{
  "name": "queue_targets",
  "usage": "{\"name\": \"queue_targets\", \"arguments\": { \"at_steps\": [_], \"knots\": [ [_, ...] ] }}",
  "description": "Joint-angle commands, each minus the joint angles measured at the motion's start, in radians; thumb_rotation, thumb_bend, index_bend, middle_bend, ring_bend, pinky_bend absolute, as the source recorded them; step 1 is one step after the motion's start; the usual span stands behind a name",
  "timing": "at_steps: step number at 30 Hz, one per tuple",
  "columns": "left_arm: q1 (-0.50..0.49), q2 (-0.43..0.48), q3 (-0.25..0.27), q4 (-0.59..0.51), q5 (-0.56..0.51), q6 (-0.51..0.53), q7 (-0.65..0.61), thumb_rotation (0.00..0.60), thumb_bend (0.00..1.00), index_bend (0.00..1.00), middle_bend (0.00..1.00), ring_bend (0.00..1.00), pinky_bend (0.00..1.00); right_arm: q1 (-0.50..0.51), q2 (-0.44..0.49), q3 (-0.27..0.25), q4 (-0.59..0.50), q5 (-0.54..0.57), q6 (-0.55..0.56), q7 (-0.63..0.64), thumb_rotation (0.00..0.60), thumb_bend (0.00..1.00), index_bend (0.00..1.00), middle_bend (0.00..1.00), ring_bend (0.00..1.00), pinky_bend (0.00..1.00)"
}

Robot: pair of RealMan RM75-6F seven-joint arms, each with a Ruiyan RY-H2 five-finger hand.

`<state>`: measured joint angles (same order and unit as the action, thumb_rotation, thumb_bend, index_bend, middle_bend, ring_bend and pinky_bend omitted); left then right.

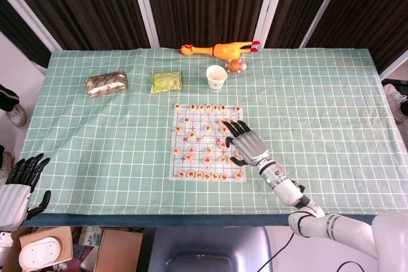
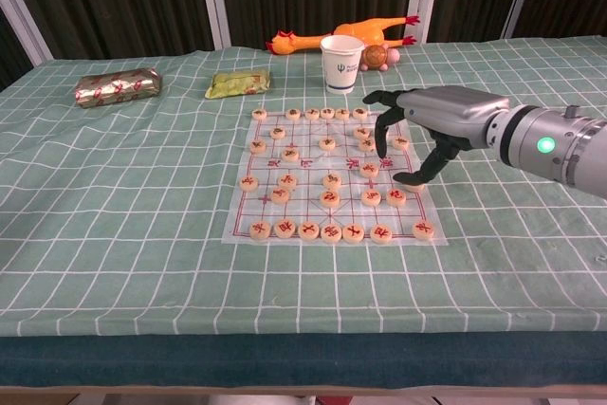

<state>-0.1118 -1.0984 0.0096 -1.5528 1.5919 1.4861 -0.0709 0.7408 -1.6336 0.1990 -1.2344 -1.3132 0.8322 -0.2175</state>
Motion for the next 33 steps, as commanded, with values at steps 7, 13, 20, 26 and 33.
{"name": "queue_targets", "arguments": {
  "at_steps": [7, 13, 20, 26, 33],
  "knots": [
    [-0.001, 0.001, 0.001, 0.0, 0.002, -0.002, 0.0, 0.6, 0.46, 0.0, 0.0, 0.0, 0.0, 0.025, -0.051, -0.019, 0.046, 0.019, -0.009, -0.028, 0.6, 0.43, 0.56, 0.01, 0.0, 0.0],
    [-0.001, 0.001, 0.002, 0.0, 0.005, -0.001, -0.002, 0.6, 0.46, 0.0, 0.0, 0.0, 0.0, 0.041, -0.084, -0.025, 0.073, 0.027, -0.018, -0.028, 0.6, 0.43, 0.56, 0.02, 0.0, 0.0],
    [0.0, 0.003, 0.003, 0.002, 0.007, 0.001, -0.01, 0.6, 0.46, 0.0, 0.0, 0.0, 0.0, 0.054, -0.114, -0.034, 0.105, 0.035, -0.026, -0.038, 0.6, 0.45, 0.57, 0.02, 0.0, 0.0],
    [0.001, 0.004, 0.003, 0.003, 0.009, 0.005, -0.016, 0.6, 0.46, 0.0, 0.0, 0.0, 0.0, 0.062, -0.126, -0.037, 0.127, 0.048, -0.035, -0.051, 0.6, 0.46, 0.57, 0.02, 0.0, 0.0],
    [0.002, 0.004, 0.004, 0.004, 0.011, 0.007, -0.017, 0.6, 0.46, 0.0, 0.0, 0.0, 0.0, 0.064, -0.126, -0.039, 0.126, 0.054, -0.03, -0.052, 0.6, 0.46, 0.6, 0.03, 0.0, 0.0]
  ]
}}
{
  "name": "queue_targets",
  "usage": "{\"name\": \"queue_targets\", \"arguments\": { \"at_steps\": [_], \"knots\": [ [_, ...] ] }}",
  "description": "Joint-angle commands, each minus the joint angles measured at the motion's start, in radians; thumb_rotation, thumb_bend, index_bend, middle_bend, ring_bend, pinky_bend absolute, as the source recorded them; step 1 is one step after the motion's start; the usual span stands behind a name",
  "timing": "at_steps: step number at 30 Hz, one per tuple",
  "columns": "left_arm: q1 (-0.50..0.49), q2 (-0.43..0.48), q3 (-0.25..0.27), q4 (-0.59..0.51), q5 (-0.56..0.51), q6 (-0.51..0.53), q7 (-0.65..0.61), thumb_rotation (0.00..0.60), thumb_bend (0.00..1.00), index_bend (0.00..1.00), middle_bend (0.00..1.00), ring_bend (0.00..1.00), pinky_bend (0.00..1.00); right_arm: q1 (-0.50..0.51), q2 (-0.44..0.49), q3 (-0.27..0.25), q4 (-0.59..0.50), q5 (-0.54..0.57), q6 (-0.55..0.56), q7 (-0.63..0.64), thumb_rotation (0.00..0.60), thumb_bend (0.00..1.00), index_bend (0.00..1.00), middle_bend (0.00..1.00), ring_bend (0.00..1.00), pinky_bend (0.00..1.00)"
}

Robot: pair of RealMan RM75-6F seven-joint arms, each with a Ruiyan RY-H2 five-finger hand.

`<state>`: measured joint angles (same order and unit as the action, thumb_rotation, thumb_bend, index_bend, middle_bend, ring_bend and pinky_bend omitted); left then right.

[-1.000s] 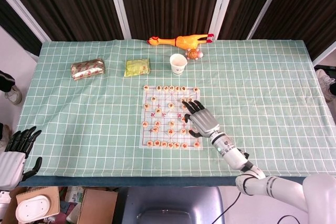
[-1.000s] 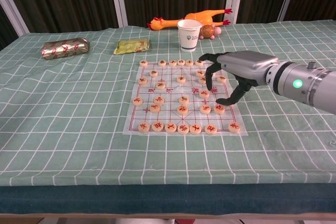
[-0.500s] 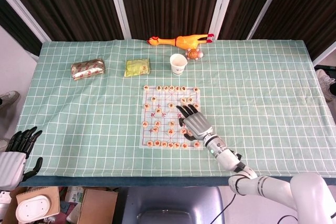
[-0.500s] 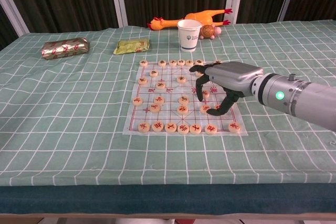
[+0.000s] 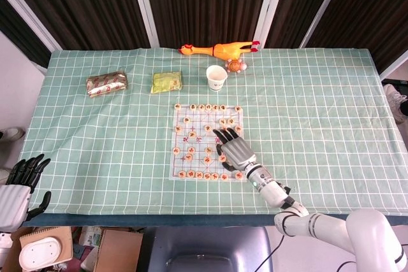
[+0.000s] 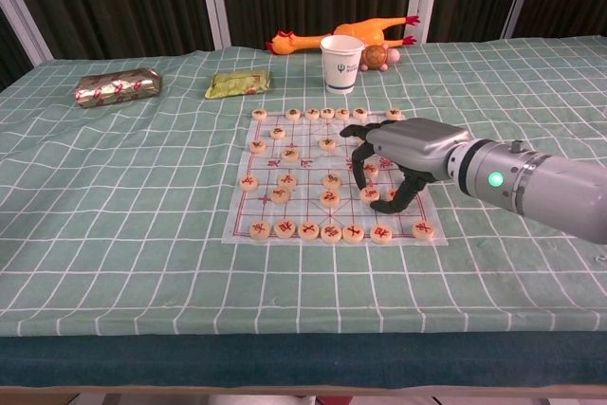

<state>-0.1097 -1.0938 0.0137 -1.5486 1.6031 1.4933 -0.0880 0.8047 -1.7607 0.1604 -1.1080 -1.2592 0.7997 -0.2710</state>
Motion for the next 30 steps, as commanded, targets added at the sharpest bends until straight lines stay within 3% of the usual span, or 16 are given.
{"name": "queue_targets", "arguments": {
  "at_steps": [1, 8, 18, 21, 30],
  "knots": [
    [0.0, 0.0, 0.0, 0.0, 0.0, 0.0, 0.0, 0.6, 0.46, 0.0, 0.0, 0.0, 0.0, 0.0, 0.002, -0.001, -0.002, -0.001, 0.004, 0.002, 0.6, 0.47, 0.61, 0.03, 0.0, 0.0],
    [-0.001, 0.0, -0.001, 0.0, -0.002, -0.002, 0.001, 0.6, 0.46, 0.0, 0.0, 0.0, 0.0, -0.004, 0.009, 0.001, -0.014, -0.008, 0.023, 0.022, 0.6, 0.5, 0.65, 0.05, 0.0, 0.0],
    [-0.003, 0.0, -0.001, -0.001, -0.006, -0.008, 0.002, 0.6, 0.46, 0.0, 0.0, 0.0, 0.01, 0.004, -0.016, 0.053, -0.013, 0.002, 0.054, 0.117, 0.6, 0.5, 0.65, 0.08, 0.0, 0.0],
    [-0.003, 0.004, -0.003, 0.001, -0.009, -0.008, -0.009, 0.6, 0.46, 0.0, 0.0, 0.0, 0.0, 0.04, -0.08, 0.108, 0.042, 0.027, 0.053, 0.168, 0.6, 0.5, 0.65, 0.09, 0.0, 0.0],
    [0.001, 0.009, -0.003, 0.008, -0.004, 0.003, -0.03, 0.6, 0.46, 0.0, 0.0, 0.0, 0.0, 0.099, -0.17, 0.122, 0.205, 0.051, -0.001, 0.177, 0.6, 0.51, 0.65, 0.09, 0.0, 0.0]
  ]
}}
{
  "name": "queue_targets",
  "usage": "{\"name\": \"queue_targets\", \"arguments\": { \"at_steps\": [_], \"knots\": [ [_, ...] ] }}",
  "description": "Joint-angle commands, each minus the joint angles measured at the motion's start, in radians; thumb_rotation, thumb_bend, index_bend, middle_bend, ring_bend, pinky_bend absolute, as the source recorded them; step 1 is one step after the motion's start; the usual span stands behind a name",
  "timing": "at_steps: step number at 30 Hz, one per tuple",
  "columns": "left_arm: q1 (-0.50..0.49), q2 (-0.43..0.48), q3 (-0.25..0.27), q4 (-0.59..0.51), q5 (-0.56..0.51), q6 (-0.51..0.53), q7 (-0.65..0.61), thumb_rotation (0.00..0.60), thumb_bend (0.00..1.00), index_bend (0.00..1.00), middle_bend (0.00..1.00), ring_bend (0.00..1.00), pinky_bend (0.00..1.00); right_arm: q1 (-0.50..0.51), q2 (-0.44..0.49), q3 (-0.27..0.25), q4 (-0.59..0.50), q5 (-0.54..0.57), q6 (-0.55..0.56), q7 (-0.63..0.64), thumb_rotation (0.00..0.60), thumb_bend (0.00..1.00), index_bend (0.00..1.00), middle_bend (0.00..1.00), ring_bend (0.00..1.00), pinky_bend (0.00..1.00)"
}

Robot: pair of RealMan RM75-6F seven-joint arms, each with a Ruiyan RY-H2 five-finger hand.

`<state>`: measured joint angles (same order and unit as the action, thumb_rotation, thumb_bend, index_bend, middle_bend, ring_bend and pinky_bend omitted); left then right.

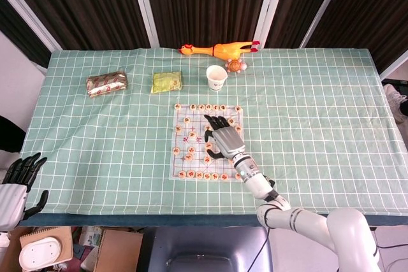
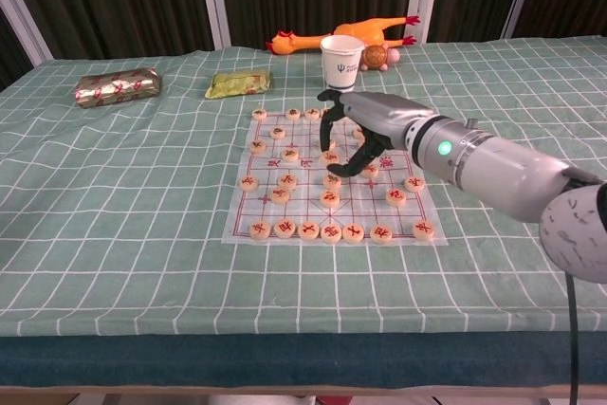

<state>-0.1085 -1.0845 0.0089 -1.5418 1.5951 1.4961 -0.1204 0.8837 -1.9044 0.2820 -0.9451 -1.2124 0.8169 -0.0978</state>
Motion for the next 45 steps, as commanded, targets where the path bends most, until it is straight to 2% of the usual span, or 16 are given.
{"name": "queue_targets", "arguments": {
  "at_steps": [1, 22, 31, 37, 41, 44, 45],
  "knots": [
    [0.0, 0.0, 0.003, 0.001, 0.006, 0.0, 0.003, 0.6, 0.46, 0.0, 0.0, 0.0, 0.0, 0.021, -0.029, -0.003, 0.05, 0.002, -0.018, 0.004, 0.6, 0.51, 0.65, 0.09, 0.0, 0.0],
    [0.001, -0.001, 0.005, 0.001, 0.011, 0.002, 0.007, 0.6, 0.46, 0.0, 0.0, 0.0, 0.0, 0.011, -0.013, -0.034, 0.027, 0.006, -0.03, -0.043, 0.6, 0.51, 0.63, 0.09, 0.0, 0.0],
    [-0.002, -0.001, 0.005, 0.0, 0.006, -0.007, 0.013, 0.6, 0.46, 0.0, 0.0, 0.0, 0.0, 0.006, 0.001, -0.035, -0.01, 0.021, -0.035, -0.061, 0.6, 0.51, 0.49, 0.08, 0.0, 0.0],
    [0.0, -0.002, 0.004, -0.002, 0.005, -0.003, 0.016, 0.6, 0.46, 0.0, 0.0, 0.0, 0.0, -0.003, 0.023, -0.037, -0.042, 0.025, -0.029, -0.068, 0.6, 0.51, 0.44, 0.07, 0.0, 0.0],
    [0.001, -0.001, 0.004, -0.001, 0.01, 0.002, 0.015, 0.6, 0.46, 0.0, 0.0, 0.0, 0.0, -0.033, 0.078, -0.054, -0.124, -0.007, 0.02, -0.065, 0.6, 0.51, 0.37, 0.05, 0.0, 0.0],
    [0.002, 0.0, 0.003, 0.001, 0.01, 0.006, 0.015, 0.6, 0.46, 0.0, 0.0, 0.0, 0.0, -0.095, 0.183, -0.089, -0.261, -0.058, 0.109, -0.072, 0.6, 0.51, 0.27, 0.02, 0.0, 0.0],
    [0.002, 0.0, 0.003, 0.001, 0.01, 0.006, 0.017, 0.6, 0.46, 0.0, 0.0, 0.0, 0.0, -0.13, 0.243, -0.105, -0.338, -0.08, 0.157, -0.078, 0.6, 0.51, 0.23, 0.01, 0.0, 0.0]
  ]
}}
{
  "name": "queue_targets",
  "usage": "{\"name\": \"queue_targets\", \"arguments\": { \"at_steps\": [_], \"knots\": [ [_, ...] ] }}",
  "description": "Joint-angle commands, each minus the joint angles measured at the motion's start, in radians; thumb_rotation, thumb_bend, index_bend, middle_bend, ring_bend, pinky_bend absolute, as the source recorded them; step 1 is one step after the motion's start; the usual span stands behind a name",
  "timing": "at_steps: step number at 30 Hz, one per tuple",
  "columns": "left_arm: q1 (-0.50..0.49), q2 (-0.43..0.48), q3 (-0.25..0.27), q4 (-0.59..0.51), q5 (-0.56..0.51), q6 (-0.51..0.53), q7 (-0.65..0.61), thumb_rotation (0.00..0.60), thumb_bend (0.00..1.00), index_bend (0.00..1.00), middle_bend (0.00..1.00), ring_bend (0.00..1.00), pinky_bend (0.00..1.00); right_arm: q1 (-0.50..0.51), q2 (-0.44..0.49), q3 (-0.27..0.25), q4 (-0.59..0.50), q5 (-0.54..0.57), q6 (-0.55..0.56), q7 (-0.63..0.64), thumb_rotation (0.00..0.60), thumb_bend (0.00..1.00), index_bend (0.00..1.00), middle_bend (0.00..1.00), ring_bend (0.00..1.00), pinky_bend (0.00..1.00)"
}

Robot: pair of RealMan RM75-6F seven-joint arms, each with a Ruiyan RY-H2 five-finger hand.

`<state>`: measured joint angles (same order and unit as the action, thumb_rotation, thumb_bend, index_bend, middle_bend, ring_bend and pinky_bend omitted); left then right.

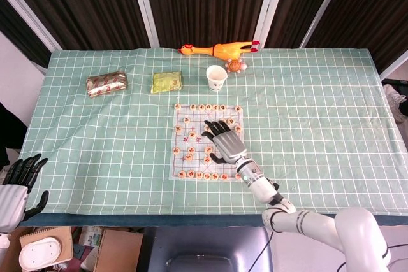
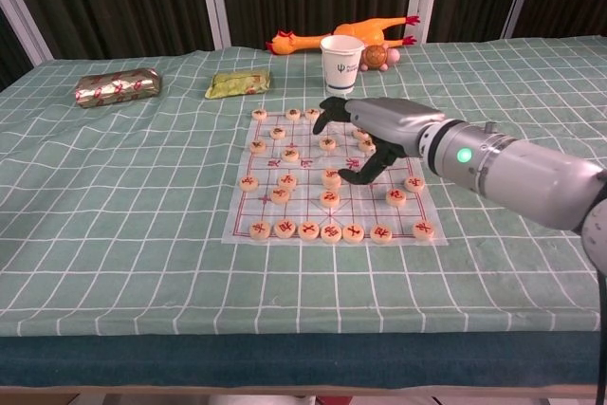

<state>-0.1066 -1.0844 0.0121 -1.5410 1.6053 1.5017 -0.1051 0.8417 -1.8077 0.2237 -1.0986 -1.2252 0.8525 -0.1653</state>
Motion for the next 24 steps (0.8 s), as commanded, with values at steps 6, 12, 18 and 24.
{"name": "queue_targets", "arguments": {
  "at_steps": [6, 12, 18, 24],
  "knots": [
    [0.01, -0.003, -0.001, -0.007, 0.001, 0.018, 0.022, 0.6, 0.46, 0.0, 0.0, 0.0, 0.0, -0.335, 0.52, -0.182, -0.594, -0.19, 0.412, -0.021, 0.6, 0.48, 0.05, 0.0, 0.0, 0.0],
    [0.024, -0.018, 0.001, -0.019, 0.024, 0.054, 0.07, 0.6, 0.46, 0.0, 0.0, 0.0, 0.0, -0.61, 0.717, -0.341, -0.665, -0.29, 0.705, 0.017, 0.6, 0.4, 0.0, 0.0, 0.0, 0.0],
    [0.027, -0.033, 0.008, -0.027, 0.048, 0.065, 0.116, 0.6, 0.46, 0.0, 0.0, 0.0, 0.0, -0.727, 0.663, -0.344, -0.53, -0.284, 0.804, 0.091, 0.6, 0.4, 0.0, 0.0, 0.0, 0.0],
    [0.029, -0.036, 0.002, -0.033, 0.038, 0.064, 0.127, 0.6, 0.46, 0.0, 0.0, 0.0, 0.0, -0.748, 0.661, -0.315, -0.523, -0.302, 0.816, 0.117, 0.6, 0.4, 0.0, 0.0, 0.0, 0.0]
  ]
}}
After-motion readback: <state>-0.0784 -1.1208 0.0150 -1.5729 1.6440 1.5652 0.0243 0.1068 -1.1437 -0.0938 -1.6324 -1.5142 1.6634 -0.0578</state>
